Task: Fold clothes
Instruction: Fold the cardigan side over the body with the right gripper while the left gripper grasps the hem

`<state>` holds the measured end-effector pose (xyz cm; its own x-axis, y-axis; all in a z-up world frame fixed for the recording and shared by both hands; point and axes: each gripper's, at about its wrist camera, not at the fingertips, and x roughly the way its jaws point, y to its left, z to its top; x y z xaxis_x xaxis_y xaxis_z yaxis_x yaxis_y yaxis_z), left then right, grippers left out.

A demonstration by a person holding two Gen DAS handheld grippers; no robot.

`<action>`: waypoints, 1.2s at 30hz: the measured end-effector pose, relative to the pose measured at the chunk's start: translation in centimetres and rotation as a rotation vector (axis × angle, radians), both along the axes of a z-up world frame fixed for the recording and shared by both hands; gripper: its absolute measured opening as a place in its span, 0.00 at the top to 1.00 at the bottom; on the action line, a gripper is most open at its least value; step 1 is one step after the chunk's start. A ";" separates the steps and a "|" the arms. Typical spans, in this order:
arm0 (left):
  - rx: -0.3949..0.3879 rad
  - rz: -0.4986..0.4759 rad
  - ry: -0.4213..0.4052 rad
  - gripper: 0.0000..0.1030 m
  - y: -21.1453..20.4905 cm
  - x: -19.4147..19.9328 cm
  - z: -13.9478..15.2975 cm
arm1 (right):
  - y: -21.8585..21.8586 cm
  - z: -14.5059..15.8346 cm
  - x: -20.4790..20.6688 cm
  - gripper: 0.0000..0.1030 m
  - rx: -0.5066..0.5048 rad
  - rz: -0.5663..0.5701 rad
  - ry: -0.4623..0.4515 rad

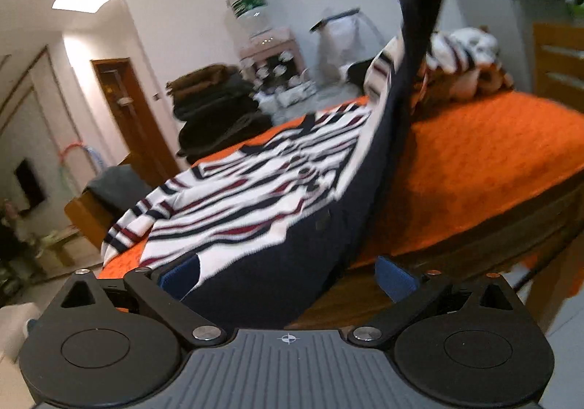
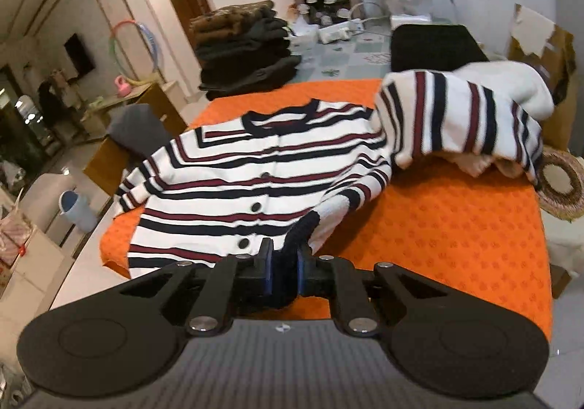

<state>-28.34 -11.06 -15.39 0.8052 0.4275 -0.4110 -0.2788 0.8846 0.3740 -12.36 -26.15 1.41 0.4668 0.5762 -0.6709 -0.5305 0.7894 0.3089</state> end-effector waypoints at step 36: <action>-0.035 0.023 0.071 0.92 15.1 -4.4 1.3 | -2.2 -1.4 0.4 0.87 0.084 -0.285 0.105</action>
<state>-32.73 4.03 -14.12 0.7638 0.4299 -0.4815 -0.2731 0.8911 0.3624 -11.99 -28.32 -0.02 0.5480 0.4880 -0.6794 -0.2537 0.8709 0.4209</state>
